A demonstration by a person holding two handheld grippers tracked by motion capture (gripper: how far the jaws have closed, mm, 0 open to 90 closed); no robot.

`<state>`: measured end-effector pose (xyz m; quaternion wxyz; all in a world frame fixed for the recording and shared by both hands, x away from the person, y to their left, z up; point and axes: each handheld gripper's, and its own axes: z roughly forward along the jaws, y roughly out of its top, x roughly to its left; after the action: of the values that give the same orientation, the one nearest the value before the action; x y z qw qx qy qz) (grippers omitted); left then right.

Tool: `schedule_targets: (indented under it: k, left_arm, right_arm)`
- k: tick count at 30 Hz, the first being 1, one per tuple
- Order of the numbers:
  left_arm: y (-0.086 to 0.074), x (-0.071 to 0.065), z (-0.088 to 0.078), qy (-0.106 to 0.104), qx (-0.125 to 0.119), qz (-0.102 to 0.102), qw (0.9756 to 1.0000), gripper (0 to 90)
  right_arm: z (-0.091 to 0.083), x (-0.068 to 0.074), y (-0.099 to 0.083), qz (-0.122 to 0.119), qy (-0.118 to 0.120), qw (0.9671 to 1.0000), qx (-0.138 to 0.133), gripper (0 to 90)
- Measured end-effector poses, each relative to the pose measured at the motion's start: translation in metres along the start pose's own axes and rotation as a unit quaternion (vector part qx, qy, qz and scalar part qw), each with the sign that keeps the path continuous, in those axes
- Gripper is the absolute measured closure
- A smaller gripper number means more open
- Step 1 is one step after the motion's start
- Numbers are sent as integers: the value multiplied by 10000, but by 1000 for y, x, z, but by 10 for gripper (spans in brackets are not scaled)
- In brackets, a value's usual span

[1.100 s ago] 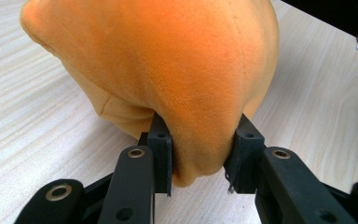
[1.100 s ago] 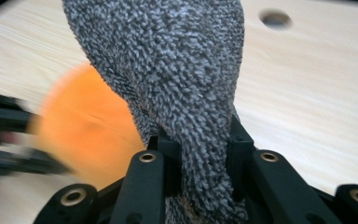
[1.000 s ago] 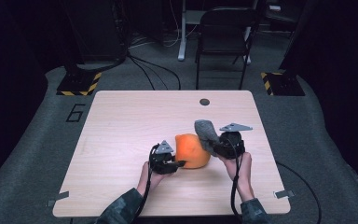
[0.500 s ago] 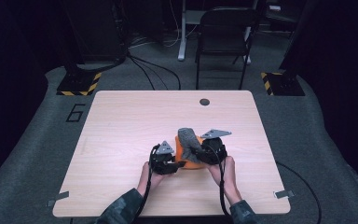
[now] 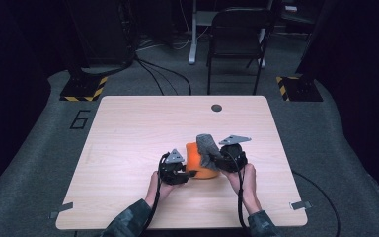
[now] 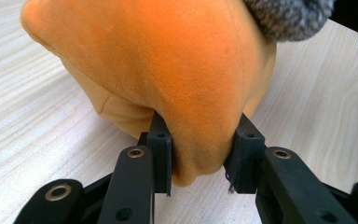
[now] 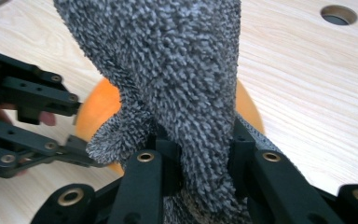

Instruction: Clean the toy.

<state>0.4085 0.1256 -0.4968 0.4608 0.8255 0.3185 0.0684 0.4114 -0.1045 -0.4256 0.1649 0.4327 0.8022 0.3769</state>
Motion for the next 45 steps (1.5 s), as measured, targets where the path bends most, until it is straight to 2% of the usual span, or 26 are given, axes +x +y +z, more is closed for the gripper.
schedule_targets:
  k: [6, 7, 11, 15, 20, 28, 31, 32, 34, 36, 40, 45]
  left_arm:
    - [0, 0, 0, 7, -14, -10, 10000, 671]
    - [0, 0, 0, 7, -15, -9, 10000, 671]
    - [0, 0, 0, 3, -17, 15, 10000, 672]
    - [0, 0, 0, -3, -6, 0, 10000, 672]
    - [0, 0, 1, -12, -11, -8, 10000, 672]
    - [0, -1, 1, -16, -7, 5, 10000, 672]
    - [-1, -1, 1, -4, -18, 6, 10000, 672]
    - [-1, -1, 1, -3, -20, 7, 10000, 671]
    - [0, 0, 1, -13, -12, -1, 10000, 672]
    - [0, 0, 0, -12, -15, -4, 10000, 671]
    - [-1, 0, 0, -15, -14, -10, 10000, 671]
    - [0, 0, 0, -7, -17, 6, 10000, 671]
  right_arm:
    - [0, -14, -5, 140, -185, 9997, 86, 725]
    - [0, -15, -5, 227, -200, 9995, 81, 725]
    - [2, -25, -10, 258, -274, 9992, 135, 725]
    - [5, -31, -14, 439, -374, 9980, 240, 726]
    - [12, -41, -21, 502, -545, 9964, 410, 727]
    - [24, -50, -31, 727, -593, 9933, 674, 728]
    - [30, -52, -35, 750, -666, 9916, 821, 728]
    - [32, -54, -37, 678, -694, 9912, 898, 727]
    - [39, -54, -41, 698, -782, 9880, 1134, 728]
    - [46, -54, -45, 611, -791, 9870, 1255, 728]
    - [48, -52, -44, 579, -848, 9858, 1325, 728]
    - [44, -55, -43, 621, -829, 9867, 1255, 729]
